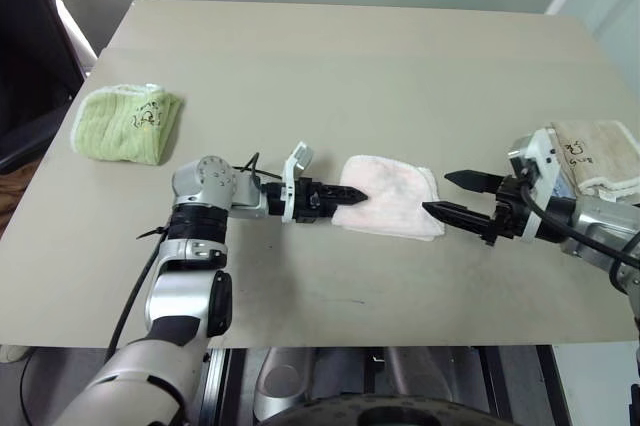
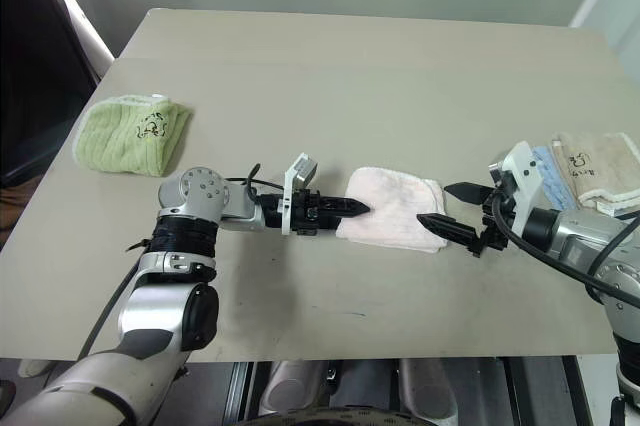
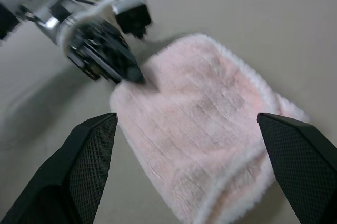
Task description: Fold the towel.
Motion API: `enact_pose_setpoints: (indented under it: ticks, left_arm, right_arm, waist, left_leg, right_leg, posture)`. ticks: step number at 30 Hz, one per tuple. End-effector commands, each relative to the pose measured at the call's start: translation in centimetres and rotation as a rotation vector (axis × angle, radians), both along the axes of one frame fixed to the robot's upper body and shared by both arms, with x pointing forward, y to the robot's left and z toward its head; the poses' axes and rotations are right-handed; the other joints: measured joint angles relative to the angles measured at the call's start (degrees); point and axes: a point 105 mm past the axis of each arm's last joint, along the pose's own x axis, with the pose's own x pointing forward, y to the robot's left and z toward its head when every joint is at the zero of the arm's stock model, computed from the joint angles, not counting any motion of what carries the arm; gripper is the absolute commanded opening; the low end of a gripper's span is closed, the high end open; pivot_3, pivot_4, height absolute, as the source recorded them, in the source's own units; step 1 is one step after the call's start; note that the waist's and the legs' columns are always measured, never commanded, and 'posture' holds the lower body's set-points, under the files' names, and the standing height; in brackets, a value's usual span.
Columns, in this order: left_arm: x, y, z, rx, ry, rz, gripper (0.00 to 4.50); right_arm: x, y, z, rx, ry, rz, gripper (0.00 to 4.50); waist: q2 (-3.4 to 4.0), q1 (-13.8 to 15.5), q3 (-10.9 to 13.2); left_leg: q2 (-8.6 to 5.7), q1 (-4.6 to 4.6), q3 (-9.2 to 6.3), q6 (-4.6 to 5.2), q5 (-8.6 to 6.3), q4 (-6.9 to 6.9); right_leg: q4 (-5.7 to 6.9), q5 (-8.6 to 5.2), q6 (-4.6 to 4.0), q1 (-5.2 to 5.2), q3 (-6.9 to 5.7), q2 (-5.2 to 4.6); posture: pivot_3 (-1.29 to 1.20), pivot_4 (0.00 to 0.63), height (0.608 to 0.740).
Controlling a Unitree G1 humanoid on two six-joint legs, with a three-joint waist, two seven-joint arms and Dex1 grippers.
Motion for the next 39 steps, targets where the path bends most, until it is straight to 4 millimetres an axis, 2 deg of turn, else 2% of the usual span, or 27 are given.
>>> enact_pose_setpoints:
  ticks: [1, 2, 6, 22, 24, 27, 28, 30, 35, 39]
  left_arm:
    - [-0.5, -0.9, -0.1, -0.018, 0.025, -0.038, 1.72]
    - [-0.5, -0.9, -0.1, -0.017, 0.023, -0.036, 1.42]
    - [-0.1, -1.1, 0.1, -0.025, 0.021, -0.028, 1.42]
    - [-1.0, -1.9, -0.8, 0.010, 0.004, -0.076, 1.42]
    - [-0.9, -2.0, -0.9, 0.011, 0.008, -0.065, 1.03]
    - [-1.0, -2.0, -0.8, 0.003, 0.002, -0.065, 0.16]
    - [-1.0, -2.0, -0.7, -0.002, -0.004, -0.066, 0.05]
    - [-1.0, -1.9, -0.8, 0.014, -0.039, -0.072, 0.05]
    - [-1.0, -1.5, 0.1, -0.019, -0.059, -0.071, 0.05]
    - [-0.1, -0.7, 1.2, -0.022, -0.097, -0.035, 0.05]
  right_arm:
    - [-0.8, 0.4, 1.3, -0.043, -0.116, 0.077, 4.50]
    - [-0.9, 0.4, 1.2, -0.052, -0.117, 0.090, 4.50]
    - [-1.2, 0.4, 0.6, -0.086, -0.111, 0.119, 4.50]
    - [-1.3, 0.5, 0.1, -0.083, -0.114, 0.114, 4.50]
    - [-1.4, 0.5, 0.0, -0.082, -0.113, 0.113, 4.50]
    - [-1.5, 0.6, 0.0, -0.079, -0.113, 0.118, 4.50]
    - [-1.6, 0.6, 0.0, -0.080, -0.113, 0.122, 4.50]
    - [-1.7, 0.5, -0.2, -0.109, -0.114, 0.127, 4.50]
    - [-1.9, 0.6, 0.5, -0.093, -0.130, 0.148, 4.50]
    - [-2.0, 1.0, 1.0, -0.085, -0.146, 0.166, 4.50]
  waist:
    - [0.00, 0.00, 0.00]
    - [0.00, 0.00, 0.00]
    - [0.00, 0.00, 0.00]
    - [0.00, 0.02, 0.00]
    - [0.00, 0.04, 0.00]
    - [0.05, 0.11, -0.03]
    - [0.05, 0.11, -0.03]
    - [0.06, 0.11, -0.02]
    - [0.07, 0.10, -0.01]
    - [0.07, 0.09, 0.00]
  left_leg:
    - [0.00, 0.00, 0.00, -0.01, 0.01, 0.00]
    - [0.00, -0.01, 0.00, -0.03, 0.01, 0.00]
    - [-0.02, 0.00, 0.04, -0.03, 0.01, 0.01]
    - [-0.03, 0.01, 0.03, -0.26, 0.16, 0.01]
    - [-0.03, 0.01, 0.03, -0.26, 0.16, 0.01]
    - [-0.08, 0.10, 0.02, -0.19, 0.17, 0.02]
    - [-0.13, 0.16, -0.01, -0.09, 0.16, 0.02]
    - [-0.15, 0.27, -0.06, 0.25, -0.02, 0.02]
    - [-0.15, 0.42, -0.09, 0.22, -0.08, 0.01]
    - [-0.14, 0.39, -0.08, 0.17, -0.12, 0.01]
  right_leg:
    - [0.00, -0.01, 0.01, 0.00, 0.00, 0.00]
    - [0.00, -0.02, 0.02, 0.00, 0.00, 0.00]
    - [-0.03, -0.03, 0.04, 0.03, 0.03, -0.03]
    - [-0.03, -0.02, 0.07, 0.07, 0.03, -0.03]
    - [-0.04, -0.03, 0.08, 0.07, 0.03, -0.03]
    - [-0.05, -0.04, 0.10, 0.21, 0.03, -0.07]
    - [-0.04, -0.04, 0.10, 0.29, 0.03, -0.08]
    - [-0.04, -0.04, 0.10, 0.41, 0.06, -0.07]
    - [-0.04, -0.05, 0.09, 0.55, 0.06, -0.05]
    - [-0.05, -0.09, 0.09, 0.51, 0.06, -0.04]
  posture:
    - [0.00, 0.150, 0.703]
    - [0.00, 0.150, 0.703]
    - [0.00, 0.150, 0.703]
    - [0.00, 0.150, 0.703]
    - [0.00, 0.150, 0.703]
    - [0.00, 0.150, 0.703]
    - [0.00, 0.150, 0.703]
    - [0.00, 0.150, 0.703]
    - [0.00, 0.150, 0.703]
    - [0.00, 0.150, 0.703]
